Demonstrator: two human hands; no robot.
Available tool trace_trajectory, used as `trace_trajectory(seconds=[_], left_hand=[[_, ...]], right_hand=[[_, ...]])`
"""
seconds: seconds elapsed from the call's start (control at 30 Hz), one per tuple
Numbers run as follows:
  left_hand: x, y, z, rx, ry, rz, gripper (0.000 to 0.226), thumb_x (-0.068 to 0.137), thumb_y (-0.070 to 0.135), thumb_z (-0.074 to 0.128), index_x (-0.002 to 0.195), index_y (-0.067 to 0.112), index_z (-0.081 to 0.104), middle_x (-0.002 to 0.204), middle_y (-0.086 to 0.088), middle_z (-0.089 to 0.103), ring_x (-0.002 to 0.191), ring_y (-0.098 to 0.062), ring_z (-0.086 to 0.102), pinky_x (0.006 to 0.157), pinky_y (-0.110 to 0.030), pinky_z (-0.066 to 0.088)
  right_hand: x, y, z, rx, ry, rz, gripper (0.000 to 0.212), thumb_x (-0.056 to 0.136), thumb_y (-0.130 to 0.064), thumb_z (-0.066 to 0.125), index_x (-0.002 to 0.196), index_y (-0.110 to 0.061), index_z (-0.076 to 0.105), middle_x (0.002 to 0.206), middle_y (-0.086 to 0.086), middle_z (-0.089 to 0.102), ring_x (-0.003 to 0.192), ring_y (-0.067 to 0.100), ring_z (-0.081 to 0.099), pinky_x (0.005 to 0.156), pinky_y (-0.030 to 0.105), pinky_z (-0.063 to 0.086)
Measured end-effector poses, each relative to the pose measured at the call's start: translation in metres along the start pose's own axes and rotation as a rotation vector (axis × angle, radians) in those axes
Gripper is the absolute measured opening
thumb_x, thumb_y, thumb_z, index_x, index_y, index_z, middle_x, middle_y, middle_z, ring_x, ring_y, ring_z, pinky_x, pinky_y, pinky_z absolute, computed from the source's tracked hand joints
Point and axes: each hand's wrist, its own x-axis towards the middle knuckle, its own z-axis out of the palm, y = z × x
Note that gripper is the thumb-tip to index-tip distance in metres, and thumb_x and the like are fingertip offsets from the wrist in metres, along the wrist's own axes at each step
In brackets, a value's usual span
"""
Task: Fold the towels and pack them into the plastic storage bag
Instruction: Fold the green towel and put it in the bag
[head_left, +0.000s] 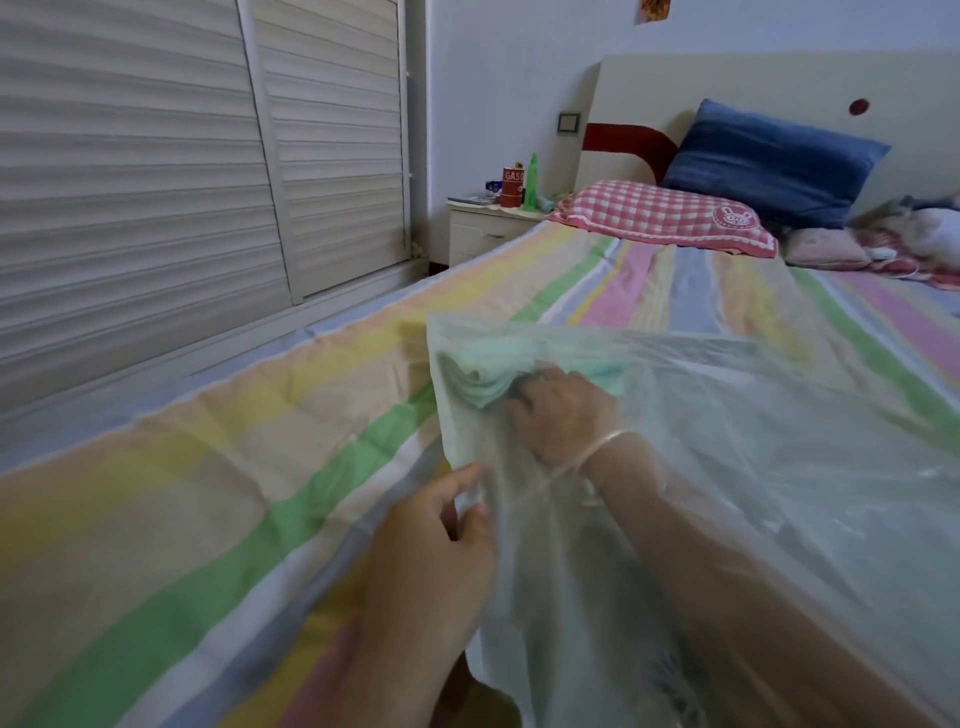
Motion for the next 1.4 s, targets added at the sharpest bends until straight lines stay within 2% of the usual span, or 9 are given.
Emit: trace_trajectory(seconds=[0.17,0.3,0.4,0.57,0.7,0.87,1.07,1.27,1.4], left_hand=[[0.001,-0.004,0.003,-0.024,0.015,0.001,0.035,0.094,0.018,0.057,0.125,0.035,0.062,0.071,0.021,0.05,0.063,0.011,0.051,0.067,-0.007,0.042],[0.004,-0.005,0.001,-0.092,0.008,-0.044,0.03,0.094,0.021,0.056,0.116,0.039,0.063,0.074,0.021,0.05,0.056,0.017,0.052,0.06,-0.007,0.044],[0.006,-0.004,-0.004,-0.144,-0.022,-0.092,0.029,0.093,0.018,0.057,0.112,0.039,0.065,0.093,0.02,0.061,0.076,0.008,0.059,0.078,-0.025,0.055],[0.005,0.003,-0.011,-0.112,-0.112,-0.106,0.033,0.082,0.008,0.065,0.109,0.027,0.069,0.1,0.012,0.066,0.089,0.004,0.06,0.075,-0.016,0.048],[-0.003,0.015,-0.018,-0.033,0.014,-0.03,0.027,0.083,0.029,0.072,0.108,0.031,0.062,0.101,0.012,0.067,0.091,-0.01,0.066,0.088,-0.037,0.052],[-0.01,0.013,-0.004,-0.119,-0.19,0.045,0.047,0.086,0.025,0.071,0.126,0.041,0.052,0.114,0.021,0.063,0.102,0.005,0.06,0.089,-0.029,0.052],[-0.004,0.0,-0.003,-0.11,-0.167,0.038,0.076,0.077,0.022,0.069,0.14,0.047,0.036,0.135,0.019,0.054,0.123,-0.006,0.053,0.1,-0.041,0.049],[-0.002,-0.004,-0.002,0.094,-0.162,0.095,0.055,0.089,0.013,0.062,0.138,0.036,0.049,0.133,0.022,0.048,0.122,0.002,0.045,0.102,-0.02,0.038],[-0.001,-0.002,-0.004,0.094,-0.139,0.063,0.055,0.088,0.011,0.062,0.139,0.03,0.049,0.139,0.012,0.052,0.126,-0.006,0.048,0.103,-0.022,0.039]], right_hand=[[0.017,-0.015,0.002,0.027,-0.057,0.153,0.04,0.098,-0.028,0.039,0.134,-0.014,0.047,0.138,0.012,0.047,0.123,0.032,0.047,0.098,0.038,0.038],[0.008,-0.006,0.017,0.076,-0.075,0.098,0.05,0.097,-0.038,0.042,0.143,-0.022,0.036,0.155,0.008,0.02,0.141,0.032,0.022,0.112,0.046,0.022],[-0.007,0.003,0.024,0.131,-0.139,0.122,0.054,0.096,-0.046,0.037,0.146,-0.027,0.032,0.157,0.006,0.012,0.143,0.032,0.013,0.114,0.049,0.016],[-0.061,0.006,0.01,0.07,-0.234,0.172,0.056,0.095,-0.05,0.032,0.145,-0.026,0.033,0.157,0.007,0.015,0.142,0.032,0.017,0.113,0.05,0.016],[-0.106,0.013,0.005,-0.178,-0.23,0.08,0.081,0.073,-0.057,0.002,0.141,-0.032,0.038,0.157,-0.001,0.024,0.141,0.028,0.024,0.108,0.044,0.025],[-0.115,0.003,-0.019,-0.316,-0.053,-0.063,0.053,0.087,-0.046,0.028,0.131,-0.032,0.053,0.149,0.006,0.035,0.139,0.038,0.018,0.108,0.048,0.011],[-0.098,-0.001,0.015,-0.223,-0.12,-0.11,0.069,0.078,-0.034,0.009,0.121,-0.019,0.061,0.144,0.014,0.045,0.142,0.031,0.023,0.114,0.042,0.02],[-0.086,-0.018,-0.004,-0.248,-0.123,-0.237,0.07,0.085,-0.027,0.003,0.136,-0.007,0.048,0.144,0.011,0.041,0.145,0.037,0.006,0.116,0.045,0.017],[-0.08,-0.022,0.001,-0.217,-0.095,-0.232,0.069,0.077,-0.03,0.014,0.126,-0.014,0.061,0.135,0.014,0.054,0.136,0.032,0.031,0.107,0.039,0.039]])
